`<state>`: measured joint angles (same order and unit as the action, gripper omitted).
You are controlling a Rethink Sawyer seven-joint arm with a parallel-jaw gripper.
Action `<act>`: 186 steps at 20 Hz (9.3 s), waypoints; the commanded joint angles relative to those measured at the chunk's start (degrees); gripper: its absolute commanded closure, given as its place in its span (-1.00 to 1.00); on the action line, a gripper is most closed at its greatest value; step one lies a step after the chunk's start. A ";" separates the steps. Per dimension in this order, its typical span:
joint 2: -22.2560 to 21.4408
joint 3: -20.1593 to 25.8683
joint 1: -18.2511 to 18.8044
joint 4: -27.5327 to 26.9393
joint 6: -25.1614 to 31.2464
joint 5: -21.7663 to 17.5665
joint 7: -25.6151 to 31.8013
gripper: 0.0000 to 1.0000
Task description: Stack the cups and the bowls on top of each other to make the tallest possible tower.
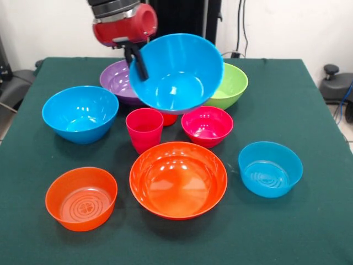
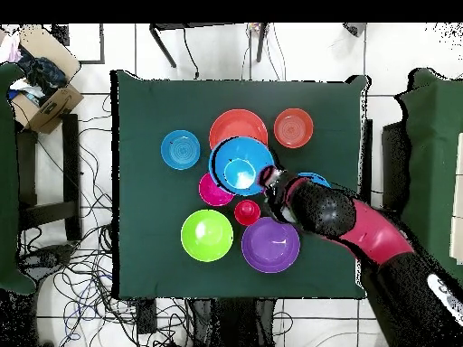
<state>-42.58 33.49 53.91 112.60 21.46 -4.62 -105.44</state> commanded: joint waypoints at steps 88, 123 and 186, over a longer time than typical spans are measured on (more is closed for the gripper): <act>1.51 -12.97 -23.29 9.95 -20.64 -16.08 -9.86 1.00; 13.80 -16.51 -22.71 4.18 -33.77 -17.89 -6.62 1.00; -5.17 10.60 -4.80 14.84 -16.52 -5.99 -8.23 1.00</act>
<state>-47.86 36.72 48.37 124.46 4.95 -12.86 -105.58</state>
